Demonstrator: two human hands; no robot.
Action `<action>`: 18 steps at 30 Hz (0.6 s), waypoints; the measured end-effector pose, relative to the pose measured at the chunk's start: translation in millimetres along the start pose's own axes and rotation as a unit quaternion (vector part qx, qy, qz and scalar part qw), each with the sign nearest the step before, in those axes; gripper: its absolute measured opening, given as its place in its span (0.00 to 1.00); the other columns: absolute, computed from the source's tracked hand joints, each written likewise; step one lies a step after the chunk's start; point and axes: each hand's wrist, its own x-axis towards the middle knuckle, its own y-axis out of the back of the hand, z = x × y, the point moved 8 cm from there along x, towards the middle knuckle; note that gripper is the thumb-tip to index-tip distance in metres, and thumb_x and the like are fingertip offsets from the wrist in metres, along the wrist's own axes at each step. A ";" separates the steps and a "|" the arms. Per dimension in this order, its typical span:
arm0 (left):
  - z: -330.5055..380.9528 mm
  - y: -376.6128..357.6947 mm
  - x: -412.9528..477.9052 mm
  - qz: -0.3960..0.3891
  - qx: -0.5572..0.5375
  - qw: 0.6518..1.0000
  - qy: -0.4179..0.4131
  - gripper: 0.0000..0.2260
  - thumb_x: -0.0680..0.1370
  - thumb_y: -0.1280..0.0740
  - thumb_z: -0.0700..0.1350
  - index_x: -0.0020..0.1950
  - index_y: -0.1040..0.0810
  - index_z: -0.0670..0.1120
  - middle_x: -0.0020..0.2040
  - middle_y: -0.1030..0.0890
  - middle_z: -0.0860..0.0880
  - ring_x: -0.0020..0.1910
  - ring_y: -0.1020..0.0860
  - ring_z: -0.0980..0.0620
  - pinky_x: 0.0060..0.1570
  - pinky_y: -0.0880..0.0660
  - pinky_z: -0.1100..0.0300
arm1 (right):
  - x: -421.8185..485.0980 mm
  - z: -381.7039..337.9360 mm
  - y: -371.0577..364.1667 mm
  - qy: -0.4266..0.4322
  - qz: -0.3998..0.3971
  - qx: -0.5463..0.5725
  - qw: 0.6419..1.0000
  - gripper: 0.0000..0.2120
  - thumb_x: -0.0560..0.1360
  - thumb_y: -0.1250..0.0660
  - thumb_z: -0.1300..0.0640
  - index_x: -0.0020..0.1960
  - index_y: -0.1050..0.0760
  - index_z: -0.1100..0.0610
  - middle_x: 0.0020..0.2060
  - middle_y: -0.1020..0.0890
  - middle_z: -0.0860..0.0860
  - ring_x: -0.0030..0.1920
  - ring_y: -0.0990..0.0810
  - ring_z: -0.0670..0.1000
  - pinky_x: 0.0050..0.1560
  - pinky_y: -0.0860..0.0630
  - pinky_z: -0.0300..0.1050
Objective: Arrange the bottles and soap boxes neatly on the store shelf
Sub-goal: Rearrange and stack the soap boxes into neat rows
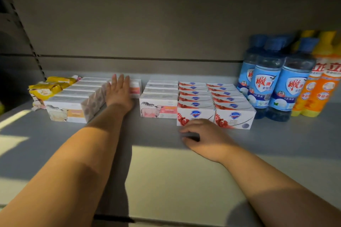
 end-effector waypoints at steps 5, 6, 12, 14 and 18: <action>6.3 -3.2 9.0 0.011 -0.010 1.000 -0.023 0.33 0.76 0.36 0.50 0.77 0.48 0.48 0.78 0.48 0.47 0.77 0.55 0.46 0.74 0.57 0.46 | 1.0 2.0 -0.6 0.006 0.013 0.000 1.000 0.13 0.74 0.33 0.53 0.58 0.20 0.51 0.56 0.21 0.44 0.58 0.26 0.43 0.60 0.32 0.36; 6.6 -0.7 9.8 0.019 -0.017 0.999 -0.025 0.33 0.75 0.35 0.50 0.76 0.46 0.48 0.77 0.44 0.45 0.77 0.51 0.45 0.74 0.55 0.45 | 1.7 2.4 -0.8 0.008 0.017 0.005 1.000 0.13 0.73 0.32 0.53 0.57 0.20 0.52 0.55 0.20 0.45 0.57 0.26 0.43 0.59 0.32 0.33; 8.6 13.3 1.9 0.063 0.005 0.998 0.015 0.30 0.71 0.30 0.49 0.70 0.37 0.50 0.63 0.34 0.40 0.63 0.37 0.39 0.66 0.45 0.43 | 1.6 4.8 -0.5 0.008 0.029 0.023 0.999 0.11 0.72 0.31 0.56 0.54 0.19 0.53 0.52 0.19 0.45 0.54 0.25 0.42 0.53 0.38 0.21; 3.8 20.4 -1.8 0.096 0.001 0.995 0.032 0.24 0.70 0.31 0.45 0.65 0.31 0.50 0.59 0.34 0.40 0.60 0.36 0.39 0.64 0.44 0.45 | 1.6 4.3 -0.1 0.009 0.032 0.029 0.999 0.10 0.72 0.31 0.57 0.54 0.19 0.54 0.52 0.19 0.45 0.54 0.25 0.42 0.53 0.38 0.21; 2.5 28.6 -11.3 0.141 -0.003 0.990 0.014 0.15 0.68 0.34 0.38 0.55 0.24 0.45 0.57 0.31 0.39 0.59 0.35 0.38 0.65 0.45 0.46 | 1.0 5.2 -0.9 0.005 0.026 0.021 0.999 0.11 0.73 0.32 0.55 0.55 0.19 0.53 0.53 0.20 0.45 0.55 0.26 0.42 0.52 0.40 0.20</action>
